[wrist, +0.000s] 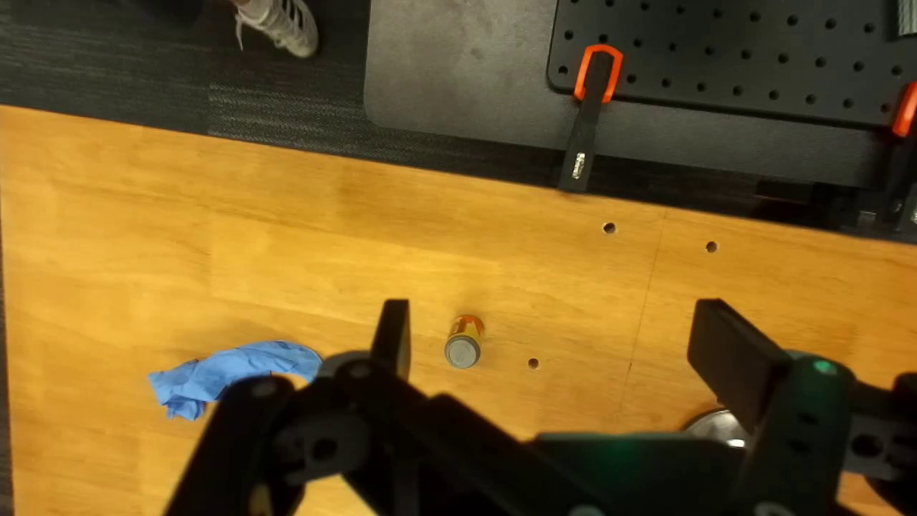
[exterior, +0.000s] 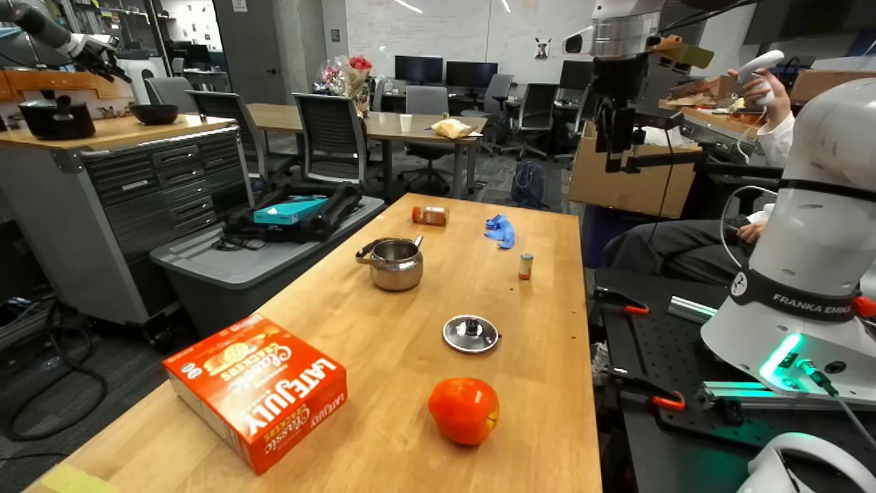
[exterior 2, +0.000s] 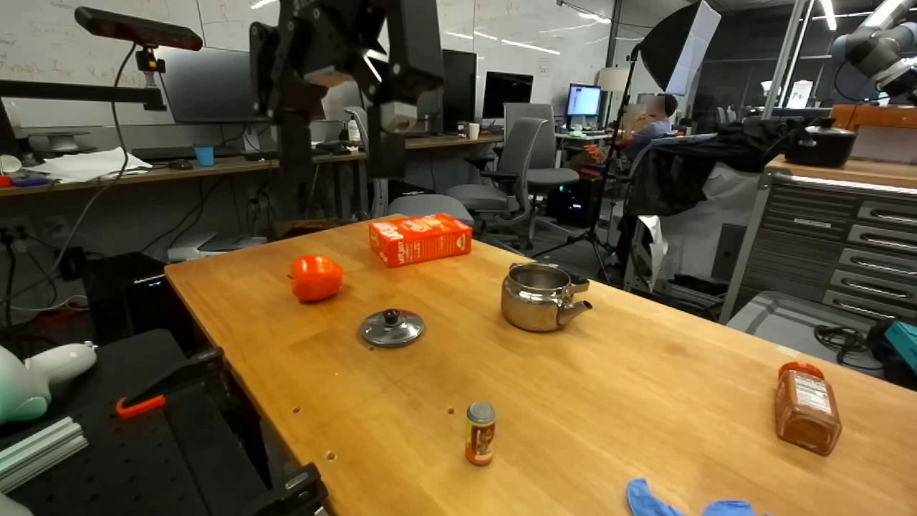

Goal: Pick up the lid on the table and put it on the kettle

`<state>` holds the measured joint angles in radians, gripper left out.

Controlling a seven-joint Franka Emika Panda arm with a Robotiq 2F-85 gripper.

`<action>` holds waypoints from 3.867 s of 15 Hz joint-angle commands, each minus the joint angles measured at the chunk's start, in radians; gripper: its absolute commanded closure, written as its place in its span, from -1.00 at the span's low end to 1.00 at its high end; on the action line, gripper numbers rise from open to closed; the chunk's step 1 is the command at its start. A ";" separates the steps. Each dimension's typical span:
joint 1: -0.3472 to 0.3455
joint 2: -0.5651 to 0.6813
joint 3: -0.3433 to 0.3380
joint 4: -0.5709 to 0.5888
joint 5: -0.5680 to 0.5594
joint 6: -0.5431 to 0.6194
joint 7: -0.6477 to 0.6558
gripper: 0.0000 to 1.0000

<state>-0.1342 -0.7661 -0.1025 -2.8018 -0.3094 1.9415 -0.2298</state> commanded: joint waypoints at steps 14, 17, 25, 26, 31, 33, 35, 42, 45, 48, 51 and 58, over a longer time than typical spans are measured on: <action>0.011 -0.001 -0.010 0.002 -0.006 -0.004 0.006 -1.00; 0.011 -0.001 -0.010 0.002 -0.006 -0.004 0.006 -1.00; 0.011 -0.001 -0.010 0.002 -0.006 -0.004 0.006 -1.00; 0.011 -0.001 -0.010 0.002 -0.006 -0.004 0.006 -1.00; 0.024 0.014 -0.040 0.007 0.084 0.074 0.048 -1.00; 0.039 0.026 -0.052 0.009 0.138 0.124 0.039 -1.00; 0.052 0.043 -0.051 0.009 0.184 0.172 0.036 -1.00; 0.122 0.139 0.003 0.012 0.254 0.324 0.052 -1.00; 0.150 0.199 0.036 0.013 0.261 0.392 0.077 -1.00; 0.179 0.255 0.063 0.012 0.268 0.476 0.085 -1.00; 0.207 0.311 0.085 0.013 0.275 0.562 0.089 -1.00; 0.251 0.416 0.119 0.016 0.296 0.600 0.089 -1.00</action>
<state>0.0964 -0.3889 0.0046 -2.7868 -0.0475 2.5097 -0.1469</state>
